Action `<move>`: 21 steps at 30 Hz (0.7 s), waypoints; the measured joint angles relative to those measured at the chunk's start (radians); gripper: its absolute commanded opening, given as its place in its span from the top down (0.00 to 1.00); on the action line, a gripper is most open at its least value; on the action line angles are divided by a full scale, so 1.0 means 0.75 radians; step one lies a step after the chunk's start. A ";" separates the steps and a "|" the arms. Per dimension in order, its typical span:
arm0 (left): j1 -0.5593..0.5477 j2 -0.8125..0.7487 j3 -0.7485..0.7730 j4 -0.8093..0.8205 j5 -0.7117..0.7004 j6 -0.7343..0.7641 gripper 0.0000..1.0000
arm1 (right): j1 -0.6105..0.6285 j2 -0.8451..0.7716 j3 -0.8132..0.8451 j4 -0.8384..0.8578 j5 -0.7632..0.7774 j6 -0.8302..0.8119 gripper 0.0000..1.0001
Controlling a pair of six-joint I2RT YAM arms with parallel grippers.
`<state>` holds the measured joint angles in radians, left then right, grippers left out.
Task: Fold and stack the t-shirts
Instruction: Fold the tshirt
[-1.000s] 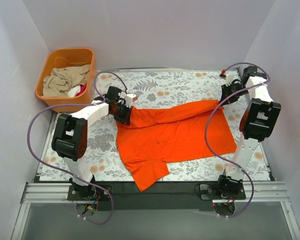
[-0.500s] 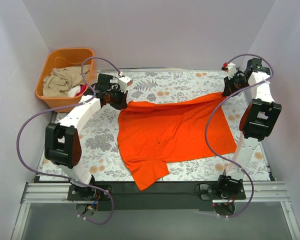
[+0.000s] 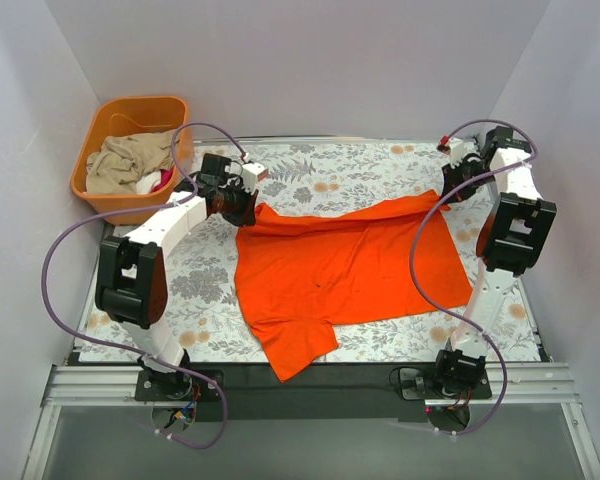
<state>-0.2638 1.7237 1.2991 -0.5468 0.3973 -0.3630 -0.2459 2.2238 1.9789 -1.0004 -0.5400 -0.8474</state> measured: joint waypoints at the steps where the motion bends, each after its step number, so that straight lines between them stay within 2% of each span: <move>1: 0.000 0.008 -0.001 -0.001 -0.001 0.002 1.00 | 0.001 0.006 0.000 -0.010 -0.006 0.005 0.92; 3: 0.000 0.014 -0.002 -0.003 -0.001 0.009 1.00 | 0.004 0.010 -0.020 -0.024 -0.016 0.012 0.85; 4: 0.000 0.013 -0.003 -0.002 0.000 0.012 1.00 | 0.005 0.010 -0.041 -0.033 -0.023 0.014 0.78; 9: 0.000 0.011 -0.051 0.009 0.004 0.021 1.00 | 0.006 0.014 -0.184 -0.074 -0.046 0.026 0.75; 12: 0.000 0.011 -0.077 0.001 0.005 0.022 1.00 | 0.007 0.021 -0.189 -0.096 -0.058 0.052 0.81; 13: 0.000 0.011 -0.079 -0.001 0.005 0.022 1.00 | 0.007 0.023 -0.184 -0.100 -0.062 0.061 0.86; 15: 0.000 0.011 -0.079 0.001 0.005 0.022 1.00 | 0.007 0.032 -0.167 -0.100 -0.065 0.078 0.87; 18: 0.000 0.011 -0.079 0.001 0.005 0.022 1.00 | 0.007 0.039 -0.152 -0.102 -0.073 0.098 0.76; 19: 0.000 0.011 -0.079 0.001 0.006 0.023 1.00 | 0.007 0.039 -0.148 -0.105 -0.074 0.104 0.78; 21: 0.000 0.011 -0.079 0.002 0.007 0.023 1.00 | 0.007 0.039 -0.141 -0.107 -0.079 0.109 0.93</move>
<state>-0.2638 1.7317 1.2400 -0.5457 0.4026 -0.3458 -0.2409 2.2528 1.8732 -1.0809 -0.5991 -0.7654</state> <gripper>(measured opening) 0.020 0.188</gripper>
